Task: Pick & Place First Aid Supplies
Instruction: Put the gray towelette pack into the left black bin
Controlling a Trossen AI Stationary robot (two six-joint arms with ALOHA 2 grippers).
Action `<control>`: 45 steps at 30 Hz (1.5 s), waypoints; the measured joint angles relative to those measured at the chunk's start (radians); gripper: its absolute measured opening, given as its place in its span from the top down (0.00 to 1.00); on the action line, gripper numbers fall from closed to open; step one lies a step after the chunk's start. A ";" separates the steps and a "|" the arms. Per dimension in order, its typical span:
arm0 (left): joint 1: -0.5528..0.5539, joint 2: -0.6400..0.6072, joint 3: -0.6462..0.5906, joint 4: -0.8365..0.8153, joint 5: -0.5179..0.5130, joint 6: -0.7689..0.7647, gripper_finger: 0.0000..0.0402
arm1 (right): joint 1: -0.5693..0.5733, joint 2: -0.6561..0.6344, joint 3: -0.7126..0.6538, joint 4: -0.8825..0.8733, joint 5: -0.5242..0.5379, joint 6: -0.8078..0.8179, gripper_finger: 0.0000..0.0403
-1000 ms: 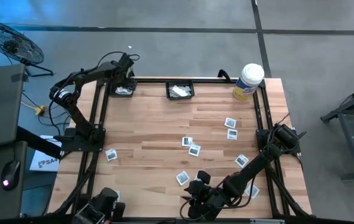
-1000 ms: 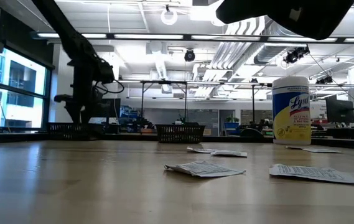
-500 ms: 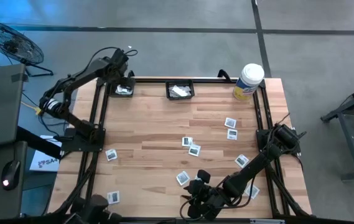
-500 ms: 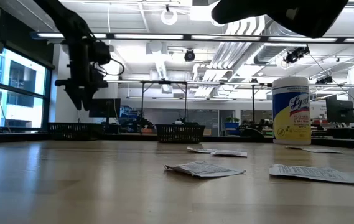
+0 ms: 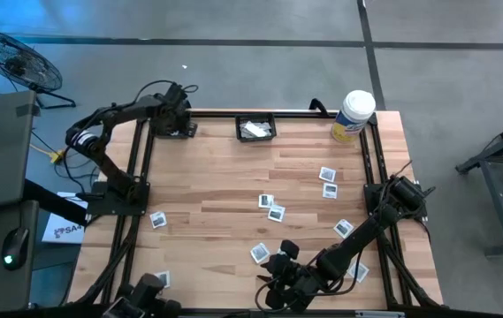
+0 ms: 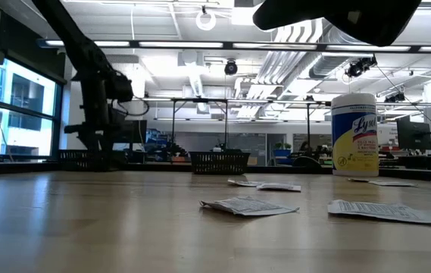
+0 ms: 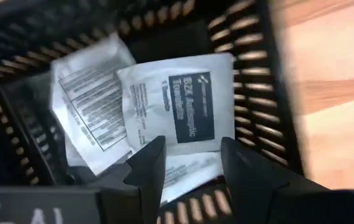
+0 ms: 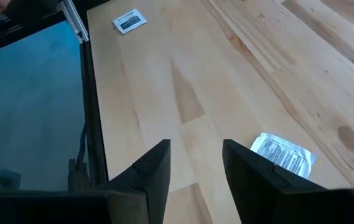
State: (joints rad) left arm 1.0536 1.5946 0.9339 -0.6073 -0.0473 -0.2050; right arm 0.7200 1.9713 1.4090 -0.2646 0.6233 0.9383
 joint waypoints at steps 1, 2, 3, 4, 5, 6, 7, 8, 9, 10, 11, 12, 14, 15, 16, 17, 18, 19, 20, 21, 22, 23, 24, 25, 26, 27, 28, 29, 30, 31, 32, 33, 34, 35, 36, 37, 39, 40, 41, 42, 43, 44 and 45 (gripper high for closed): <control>0.000 0.011 0.001 -0.006 -0.009 -0.004 0.62 | 0.000 0.000 0.000 0.000 -0.002 0.001 0.65; 0.000 0.018 0.004 -0.013 -0.010 -0.006 0.63 | 0.000 0.000 0.000 0.000 -0.004 0.001 0.65; 0.000 0.019 0.006 -0.013 -0.008 -0.006 0.63 | 0.000 0.000 0.000 0.000 -0.004 0.001 0.65; 0.000 0.019 0.008 -0.012 -0.007 -0.006 0.63 | 0.000 0.000 0.000 0.000 -0.004 0.000 0.65; 0.000 0.019 0.008 -0.013 -0.007 -0.006 0.64 | 0.000 0.000 0.000 0.000 -0.005 -0.001 0.65; 0.000 0.020 0.008 -0.014 -0.007 -0.006 0.64 | 0.000 0.000 0.000 0.000 -0.005 -0.001 0.65; 0.000 0.020 0.008 -0.015 -0.007 -0.006 0.64 | 0.000 0.000 0.000 0.000 -0.005 0.000 0.65; 0.000 0.020 0.008 -0.015 -0.006 -0.006 0.64 | 0.000 0.000 0.000 0.000 -0.005 0.000 0.65; 0.000 0.020 0.009 -0.016 -0.006 -0.005 0.64 | 0.000 0.000 0.000 0.000 -0.006 0.000 0.65; 0.001 0.020 0.013 -0.022 -0.008 0.000 0.65 | 0.000 0.000 0.000 0.000 -0.009 0.000 0.65; 0.003 0.020 0.019 -0.029 -0.011 0.012 0.65 | 0.000 0.000 0.000 0.000 -0.010 0.000 0.65; 0.003 0.020 0.030 -0.037 -0.012 0.024 0.65 | 0.000 0.000 0.000 0.000 -0.010 0.000 0.65; 0.003 0.018 0.060 -0.069 -0.015 0.041 0.65 | 0.000 0.000 0.000 0.000 -0.012 0.000 0.65; 0.003 0.016 0.077 -0.091 -0.015 0.041 0.65 | 0.000 0.000 0.000 0.000 -0.012 0.000 0.65; 0.003 0.011 0.097 -0.117 -0.015 0.043 0.65 | 0.000 0.000 0.000 0.000 -0.012 0.000 0.65; 0.003 0.002 0.116 -0.141 -0.015 0.046 0.65 | 0.000 0.000 0.000 0.000 -0.011 0.000 0.65; 0.000 -0.006 0.135 -0.163 -0.015 0.051 0.65 | 0.000 0.000 0.000 0.000 -0.009 -0.001 0.65; 0.000 -0.016 0.151 -0.182 -0.016 0.059 0.65 | 0.000 0.000 0.000 0.000 -0.005 -0.004 0.65; 0.000 -0.026 0.162 -0.204 -0.015 0.069 0.65 | 0.000 0.000 0.000 0.000 -0.002 -0.004 0.65; -0.003 -0.038 0.169 -0.222 -0.013 0.075 0.65 | 0.000 0.000 0.000 0.000 -0.001 -0.004 0.65; -0.009 -0.053 0.170 -0.233 -0.010 0.078 0.65 | 0.000 0.000 0.000 0.000 -0.001 -0.004 0.65; -0.019 -0.072 0.169 -0.238 -0.011 0.082 0.65 | 0.000 0.000 0.000 -0.001 0.000 -0.004 0.65; -0.032 -0.093 0.164 -0.236 -0.008 0.091 0.65 | 0.000 0.000 0.000 -0.004 0.000 -0.004 0.65; -0.044 -0.121 0.153 -0.234 0.000 0.103 0.65 | 0.000 0.000 0.000 -0.008 0.003 -0.004 0.65; -0.057 -0.151 0.137 -0.234 0.017 0.114 0.65 | 0.000 0.000 0.000 -0.011 0.009 -0.004 0.65; -0.075 -0.184 0.118 -0.229 0.039 0.125 0.65 | 0.000 0.000 0.000 -0.015 0.016 -0.005 0.65; -0.095 -0.217 0.095 -0.209 0.065 0.130 0.65 | 0.000 0.000 0.000 -0.020 0.022 -0.005 0.65; -0.116 -0.253 0.069 -0.178 0.094 0.133 0.65 | 0.000 0.000 0.000 -0.024 0.028 -0.005 0.65; -0.139 -0.296 0.039 -0.143 0.124 0.140 0.65 | 0.000 0.000 0.000 -0.028 0.035 -0.005 0.65; -0.164 -0.339 0.007 -0.107 0.157 0.148 0.65 | 0.000 0.000 0.000 -0.031 0.045 -0.005 0.65; -0.189 -0.383 -0.026 -0.065 0.188 0.148 0.65 | -0.001 0.000 0.000 -0.035 0.057 -0.005 0.65; -0.219 -0.424 -0.060 -0.022 0.214 0.146 0.65 | -0.003 0.000 0.000 -0.039 0.074 -0.005 0.65; -0.252 -0.465 -0.099 0.033 0.235 0.139 0.65 | -0.006 0.000 0.000 -0.046 0.091 -0.004 0.65; -0.288 -0.503 -0.138 0.082 0.254 0.128 0.65 | -0.009 0.000 0.000 -0.052 0.107 -0.001 0.65; -0.327 -0.541 -0.181 0.140 0.270 0.115 0.65 | -0.015 0.000 0.000 -0.058 0.124 0.000 0.65; -0.365 -0.573 -0.223 0.201 0.287 0.094 0.65 | -0.023 0.000 0.000 -0.064 0.140 0.000 0.65; -0.446 -0.629 -0.319 0.348 0.314 0.060 0.65 | -0.046 0.000 0.000 -0.079 0.166 -0.006 0.65; -0.487 -0.647 -0.365 0.432 0.324 0.041 0.65 | -0.058 0.000 0.000 -0.088 0.172 -0.009 0.65; -0.530 -0.657 -0.411 0.522 0.326 0.024 0.65 | -0.072 0.000 0.000 -0.096 0.174 -0.017 0.65; -0.568 -0.663 -0.456 0.602 0.326 0.015 0.65 | -0.085 0.000 0.000 -0.104 0.175 -0.026 0.65; -0.604 -0.664 -0.497 0.680 0.326 0.013 0.65 | -0.099 0.000 0.000 -0.110 0.177 -0.038 0.65; -0.636 -0.663 -0.532 0.747 0.321 0.015 0.65 | -0.114 0.000 0.000 -0.121 0.176 -0.048 0.65; -0.668 -0.663 -0.569 0.810 0.308 0.018 0.65 | -0.130 0.000 0.000 -0.137 0.176 -0.051 0.65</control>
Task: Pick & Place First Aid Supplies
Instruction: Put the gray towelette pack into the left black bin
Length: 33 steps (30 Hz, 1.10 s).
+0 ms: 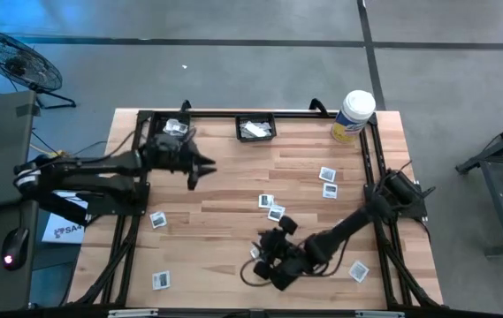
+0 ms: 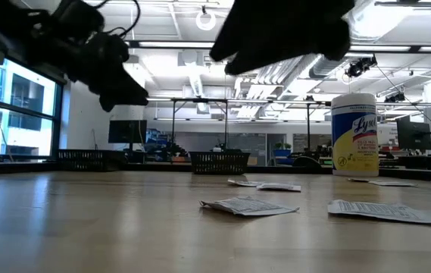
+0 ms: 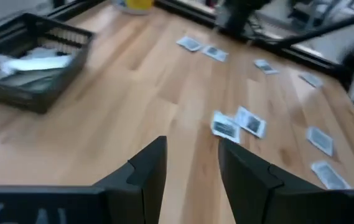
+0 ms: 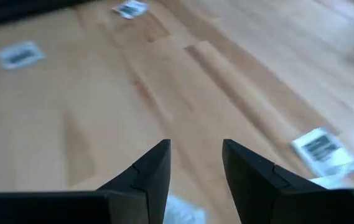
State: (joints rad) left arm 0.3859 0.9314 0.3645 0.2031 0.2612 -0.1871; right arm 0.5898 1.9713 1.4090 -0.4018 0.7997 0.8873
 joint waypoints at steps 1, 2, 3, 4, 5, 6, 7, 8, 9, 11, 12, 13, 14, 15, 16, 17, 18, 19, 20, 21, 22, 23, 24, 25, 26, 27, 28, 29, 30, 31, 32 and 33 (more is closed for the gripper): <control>-0.028 0.001 -0.035 0.055 -0.017 0.000 0.65 | -0.017 0.000 0.000 -0.024 -0.002 0.003 0.65; -0.054 0.006 -0.064 0.104 -0.039 -0.001 0.65 | -0.036 0.000 0.000 -0.053 -0.010 0.016 0.65; -0.079 0.010 -0.093 0.142 -0.062 -0.001 0.65 | -0.055 0.000 0.000 -0.086 -0.022 0.032 0.65; -0.100 0.012 -0.119 0.177 -0.073 0.002 0.65 | -0.075 0.000 0.000 -0.120 -0.029 0.050 0.65; -0.115 0.014 -0.138 0.208 -0.085 0.026 0.65 | -0.094 0.000 0.000 -0.154 -0.035 0.064 0.65; -0.126 0.015 -0.146 0.227 -0.087 0.057 0.65 | -0.112 0.000 0.000 -0.185 -0.043 0.078 0.65; -0.134 0.014 -0.147 0.240 -0.086 0.076 0.65 | -0.129 0.000 0.000 -0.210 -0.052 0.086 0.65; -0.139 0.014 -0.146 0.252 -0.084 0.085 0.65 | -0.144 0.000 0.000 -0.234 -0.061 0.095 0.65; -0.140 0.014 -0.146 0.258 -0.079 0.090 0.65 | -0.158 0.000 0.000 -0.255 -0.070 0.101 0.65; -0.138 0.014 -0.146 0.259 -0.055 0.104 0.65 | -0.180 0.000 0.000 -0.282 -0.081 0.108 0.65; -0.138 0.014 -0.146 0.259 -0.050 0.106 0.65 | -0.190 0.000 0.000 -0.290 -0.084 0.108 0.65; -0.138 0.014 -0.146 0.259 -0.048 0.107 0.65 | -0.198 0.000 0.000 -0.299 -0.084 0.107 0.65; -0.138 0.014 -0.146 0.259 -0.047 0.108 0.65 | -0.207 0.000 0.000 -0.309 -0.084 0.106 0.65; -0.138 0.014 -0.146 0.258 -0.047 0.108 0.65 | -0.215 0.000 0.000 -0.317 -0.085 0.106 0.65; -0.138 0.014 -0.146 0.259 -0.047 0.108 0.65 | -0.222 0.000 0.000 -0.323 -0.088 0.106 0.65; -0.138 0.014 -0.146 0.258 -0.046 0.108 0.65 | -0.229 0.000 0.000 -0.329 -0.093 0.107 0.65; -0.138 0.014 -0.146 0.254 -0.046 0.108 0.65 | -0.236 0.000 0.000 -0.333 -0.099 0.107 0.65; -0.138 0.014 -0.146 0.244 -0.046 0.108 0.65 | -0.242 0.000 0.000 -0.338 -0.103 0.107 0.65; -0.138 0.014 -0.146 0.236 -0.043 0.111 0.65 | -0.249 0.000 0.000 -0.342 -0.109 0.106 0.65; -0.138 0.014 -0.146 0.231 -0.038 0.120 0.65 | -0.258 0.000 0.000 -0.346 -0.118 0.102 0.65; -0.138 0.014 -0.146 0.230 -0.030 0.131 0.65 | -0.266 0.000 0.000 -0.352 -0.130 0.100 0.65; -0.138 0.014 -0.146 0.230 -0.021 0.136 0.65 | -0.272 0.000 0.000 -0.358 -0.141 0.100 0.65; -0.138 0.014 -0.146 0.231 -0.006 0.139 0.65 | -0.279 0.000 0.000 -0.361 -0.152 0.098 0.65; -0.138 0.014 -0.146 0.232 0.002 0.141 0.65 | -0.287 0.005 0.000 -0.357 -0.158 0.084 0.65; -0.138 0.014 -0.146 0.236 0.010 0.141 0.65 | -0.296 0.010 0.000 -0.348 -0.163 0.059 0.65; -0.138 0.014 -0.146 0.243 0.013 0.141 0.65 | -0.303 0.017 0.000 -0.345 -0.170 0.032 0.65; -0.138 0.014 -0.146 0.248 0.013 0.140 0.65 | -0.312 0.031 0.000 -0.342 -0.179 0.013 0.65; -0.138 0.014 -0.146 0.250 0.012 0.140 0.65 | -0.323 0.042 0.000 -0.339 -0.192 0.004 0.65; -0.138 0.014 -0.146 0.249 0.011 0.139 0.65 | -0.334 0.053 -0.001 -0.341 -0.217 -0.001 0.65; -0.138 0.014 -0.146 0.248 0.008 0.139 0.65 | -0.343 0.066 0.000 -0.336 -0.237 -0.004 0.65; -0.138 0.014 -0.146 0.247 -0.003 0.139 0.65 | -0.351 0.076 0.000 -0.334 -0.245 -0.009 0.65; -0.138 0.014 -0.146 0.245 -0.010 0.139 0.65 | -0.358 0.087 0.000 -0.339 -0.250 -0.014 0.65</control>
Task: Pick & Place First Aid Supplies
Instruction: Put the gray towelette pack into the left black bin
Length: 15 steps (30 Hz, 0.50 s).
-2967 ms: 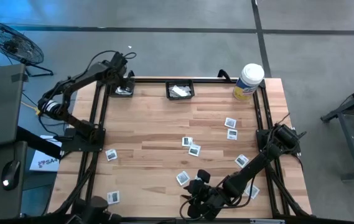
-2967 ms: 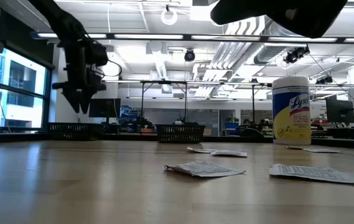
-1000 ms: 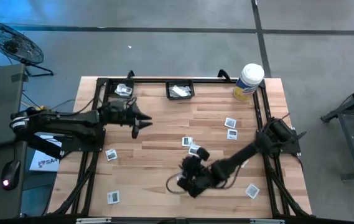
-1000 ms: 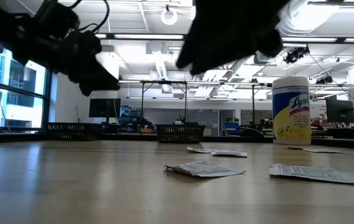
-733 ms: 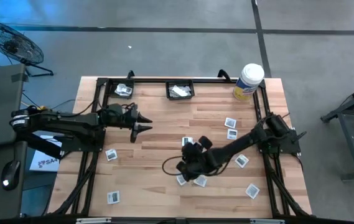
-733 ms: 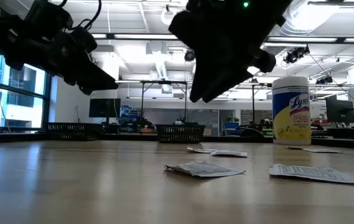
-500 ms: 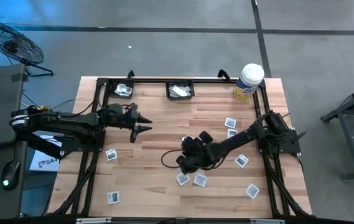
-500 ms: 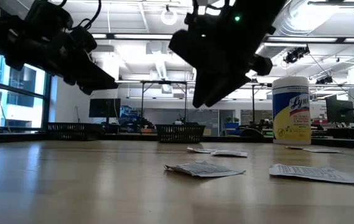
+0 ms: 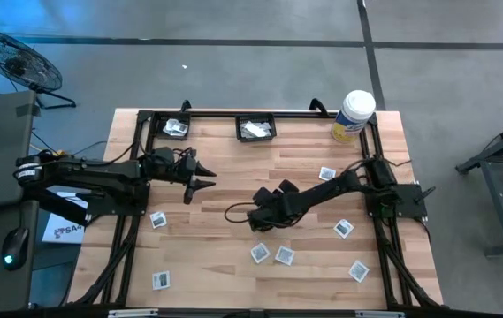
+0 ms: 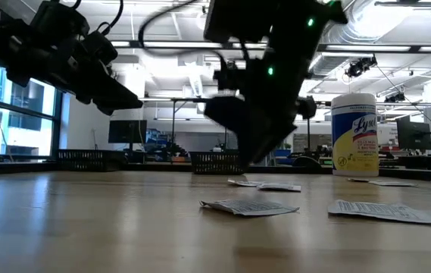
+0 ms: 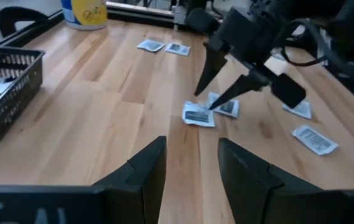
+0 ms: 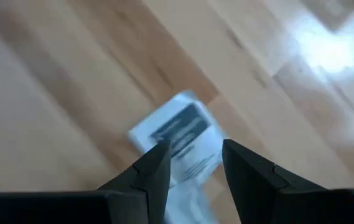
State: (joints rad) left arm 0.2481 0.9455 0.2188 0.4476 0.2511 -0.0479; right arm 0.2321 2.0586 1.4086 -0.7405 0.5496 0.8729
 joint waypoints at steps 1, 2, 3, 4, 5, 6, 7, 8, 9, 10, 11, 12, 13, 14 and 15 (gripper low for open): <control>0.000 0.000 0.000 -0.002 -0.017 0.000 0.65 | -0.005 0.009 0.000 -0.001 0.007 -0.002 0.65; 0.000 0.000 0.000 -0.002 -0.028 0.000 0.65 | -0.010 0.015 0.000 -0.001 0.011 -0.003 0.65; 0.000 0.000 0.000 -0.002 -0.036 0.001 0.65 | -0.013 0.020 0.000 0.003 0.011 -0.005 0.65; 0.000 0.000 0.000 -0.002 -0.041 0.009 0.65 | -0.017 0.021 0.000 0.006 0.008 -0.012 0.65; 0.000 0.000 0.000 -0.005 -0.040 0.017 0.65 | -0.019 0.022 0.000 0.007 0.001 -0.017 0.65; 0.000 0.000 0.000 -0.010 -0.029 0.019 0.65 | -0.020 0.023 0.000 0.008 0.001 -0.020 0.65; 0.000 0.001 0.000 -0.012 -0.020 0.019 0.65 | -0.020 0.026 0.000 0.010 0.002 -0.022 0.65; 0.000 0.001 0.000 -0.012 -0.016 0.019 0.65 | -0.021 0.029 0.000 0.012 0.002 -0.026 0.65; 0.000 0.000 0.000 -0.010 -0.017 0.019 0.65 | -0.023 0.031 0.000 0.013 -0.002 -0.029 0.65; 0.000 0.000 0.000 -0.008 -0.020 0.018 0.65 | -0.023 0.031 0.000 0.018 -0.008 -0.037 0.65; 0.000 0.000 0.000 -0.006 -0.024 0.018 0.65 | -0.023 0.031 0.000 0.032 -0.010 -0.046 0.65; 0.000 0.001 0.000 -0.003 -0.029 0.018 0.65 | -0.023 0.031 0.000 0.050 -0.010 -0.058 0.65; 0.000 0.000 0.000 -0.001 -0.032 0.018 0.65 | -0.023 0.031 0.000 0.061 -0.012 -0.076 0.65; 0.000 0.000 0.000 -0.002 -0.036 0.018 0.65 | -0.023 0.031 0.000 0.065 -0.010 -0.092 0.65; 0.000 0.000 0.000 -0.005 -0.035 0.017 0.65 | -0.023 0.031 0.000 0.072 -0.009 -0.103 0.65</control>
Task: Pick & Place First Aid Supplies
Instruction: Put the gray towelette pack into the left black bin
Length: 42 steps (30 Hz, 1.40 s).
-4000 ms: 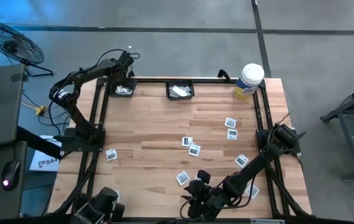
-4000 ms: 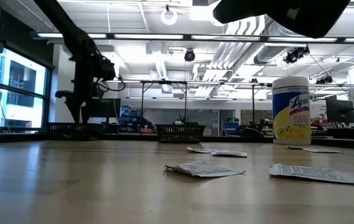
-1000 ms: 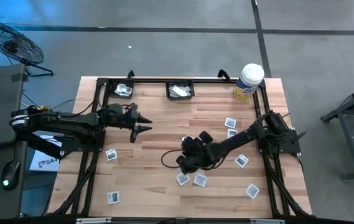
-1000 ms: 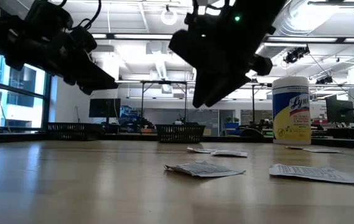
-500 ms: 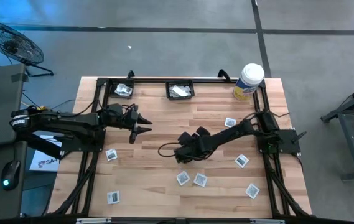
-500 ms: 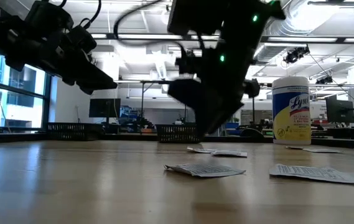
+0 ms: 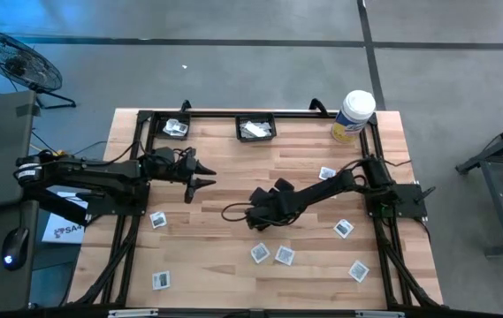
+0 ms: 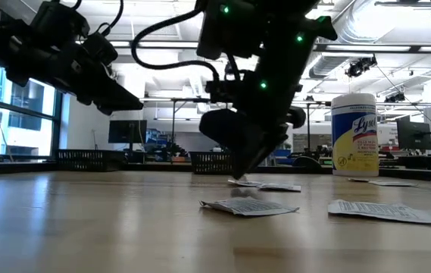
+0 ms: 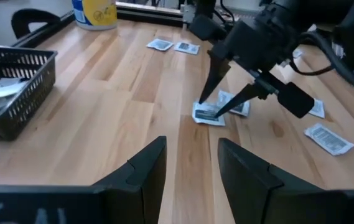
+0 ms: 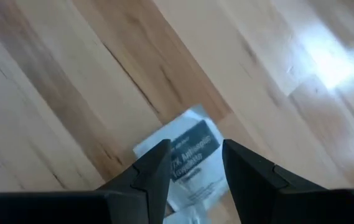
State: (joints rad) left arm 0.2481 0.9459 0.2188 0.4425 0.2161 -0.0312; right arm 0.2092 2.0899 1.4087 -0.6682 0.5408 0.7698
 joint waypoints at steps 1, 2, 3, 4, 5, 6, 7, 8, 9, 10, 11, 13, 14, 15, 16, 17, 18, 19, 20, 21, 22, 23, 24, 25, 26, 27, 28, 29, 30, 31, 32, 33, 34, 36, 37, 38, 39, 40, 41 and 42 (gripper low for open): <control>0.000 0.000 0.000 -0.006 0.005 -0.004 0.65 | 0.000 0.000 0.000 0.016 0.000 -0.012 0.65; 0.000 0.000 0.000 -0.012 0.011 -0.006 0.65 | -0.001 0.000 0.000 0.033 -0.001 -0.022 0.65; 0.000 0.000 0.000 -0.018 0.016 -0.007 0.65 | -0.001 0.000 0.000 0.046 -0.005 -0.034 0.65; 0.000 0.000 0.000 -0.025 0.017 -0.007 0.65 | -0.001 0.000 0.000 0.052 -0.007 -0.043 0.65; 0.000 0.000 0.000 -0.028 0.014 -0.006 0.65 | -0.001 0.000 0.000 0.051 -0.007 -0.045 0.65; 0.000 0.000 0.000 -0.028 0.008 -0.007 0.65 | -0.001 0.000 0.000 0.050 -0.010 -0.044 0.65; 0.000 0.000 0.000 -0.027 0.000 -0.007 0.65 | -0.002 0.000 0.000 0.050 -0.018 -0.039 0.65; 0.000 0.000 0.000 -0.026 -0.009 -0.007 0.65 | -0.003 0.000 0.000 0.051 -0.030 -0.033 0.65; 0.000 0.000 0.000 -0.027 -0.011 -0.007 0.65 | -0.006 0.000 0.000 0.052 -0.046 -0.027 0.65; 0.000 0.000 0.000 -0.027 -0.011 -0.007 0.65 | -0.008 0.000 0.000 0.053 -0.061 -0.017 0.65; 0.000 0.000 0.000 -0.027 -0.008 -0.011 0.65 | -0.013 0.000 0.000 0.052 -0.075 -0.007 0.65; 0.000 0.000 0.000 -0.027 0.000 -0.022 0.65 | -0.026 0.000 0.000 0.053 -0.096 0.042 0.65; 0.000 0.000 0.000 -0.027 0.000 -0.025 0.65 | -0.034 0.000 0.000 0.056 -0.107 0.076 0.65; 0.000 0.000 0.000 -0.027 -0.001 -0.025 0.65 | -0.043 0.000 0.000 0.065 -0.122 0.110 0.65; 0.000 0.000 0.000 -0.027 -0.003 -0.025 0.65 | -0.050 -0.001 0.000 0.072 -0.140 0.141 0.65; 0.000 0.000 0.000 -0.027 -0.007 -0.025 0.65 | -0.057 -0.001 0.000 0.083 -0.161 0.168 0.65; 0.000 0.000 0.000 -0.027 -0.011 -0.025 0.65 | -0.064 -0.001 0.000 0.098 -0.179 0.196 0.65; 0.000 0.000 0.000 -0.027 -0.015 -0.025 0.65 | -0.069 -0.001 0.000 0.113 -0.198 0.222 0.65; 0.000 0.000 0.000 -0.027 -0.019 -0.025 0.65 | -0.072 -0.001 0.000 0.129 -0.213 0.248 0.65; 0.000 0.000 0.000 -0.027 -0.022 -0.025 0.65 | -0.072 -0.001 0.000 0.151 -0.224 0.263 0.65; 0.000 0.000 0.000 -0.027 -0.023 -0.025 0.65 | -0.072 -0.001 0.000 0.177 -0.228 0.266 0.65; 0.000 0.000 0.000 -0.027 -0.024 -0.025 0.65 | -0.071 -0.001 0.000 0.208 -0.230 0.260 0.65; 0.000 0.000 0.000 -0.026 -0.024 -0.025 0.65 | -0.070 -0.001 0.000 0.242 -0.232 0.249 0.65; 0.000 0.000 0.000 -0.027 -0.024 -0.025 0.65 | -0.068 -0.001 0.000 0.274 -0.235 0.243 0.65; 0.000 0.000 0.000 -0.027 -0.024 -0.024 0.65 | -0.066 -0.001 0.000 0.300 -0.237 0.236 0.65; 0.000 0.000 0.001 -0.026 -0.025 -0.021 0.65 | -0.065 -0.001 0.000 0.318 -0.236 0.229 0.65; 0.000 0.000 0.001 -0.026 -0.025 -0.021 0.65 | -0.063 -0.001 0.000 0.332 -0.235 0.219 0.65; 0.000 0.000 0.001 -0.026 -0.025 -0.021 0.65 | -0.062 -0.001 0.000 0.342 -0.233 0.209 0.65; 0.000 0.000 0.001 -0.026 -0.025 -0.020 0.65 | -0.059 -0.001 0.000 0.344 -0.233 0.197 0.65; 0.000 0.000 0.001 -0.026 -0.025 -0.019 0.65 | -0.058 -0.002 0.000 0.337 -0.232 0.190 0.65; 0.000 0.000 0.001 -0.026 -0.025 -0.018 0.65 | -0.057 -0.002 0.000 0.322 -0.228 0.183 0.65; 0.000 0.000 0.001 -0.026 -0.025 -0.018 0.65 | -0.056 -0.002 0.000 0.298 -0.220 0.177 0.65; 0.000 0.000 0.001 -0.026 -0.025 -0.018 0.65 | -0.053 -0.002 0.000 0.270 -0.210 0.176 0.65; 0.000 0.000 0.001 -0.026 -0.025 -0.018 0.65 | -0.049 -0.002 0.000 0.220 -0.183 0.194 0.65; 0.000 0.000 0.001 -0.026 -0.026 -0.013 0.65 | -0.049 -0.002 0.000 0.207 -0.166 0.199 0.65; 0.000 0.000 0.001 -0.026 -0.026 -0.003 0.65 | -0.049 -0.002 0.000 0.201 -0.155 0.199 0.65; 0.000 0.000 0.001 -0.026 -0.028 0.001 0.65 | -0.049 -0.002 0.000 0.201 -0.154 0.199 0.65; 0.000 0.000 0.001 -0.026 -0.029 0.001 0.65 | -0.050 -0.002 0.000 0.201 -0.156 0.206 0.65; 0.000 0.000 0.001 -0.026 -0.029 0.001 0.65 | -0.052 -0.002 0.000 0.194 -0.160 0.219 0.65; 0.000 0.000 0.001 -0.026 -0.029 0.001 0.65 | -0.053 -0.002 0.000 0.179 -0.163 0.231 0.65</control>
State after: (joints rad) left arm 0.2481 0.9459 0.2195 0.4160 0.1875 -0.0303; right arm 0.1561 2.0876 1.4086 -0.4892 0.3782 1.0011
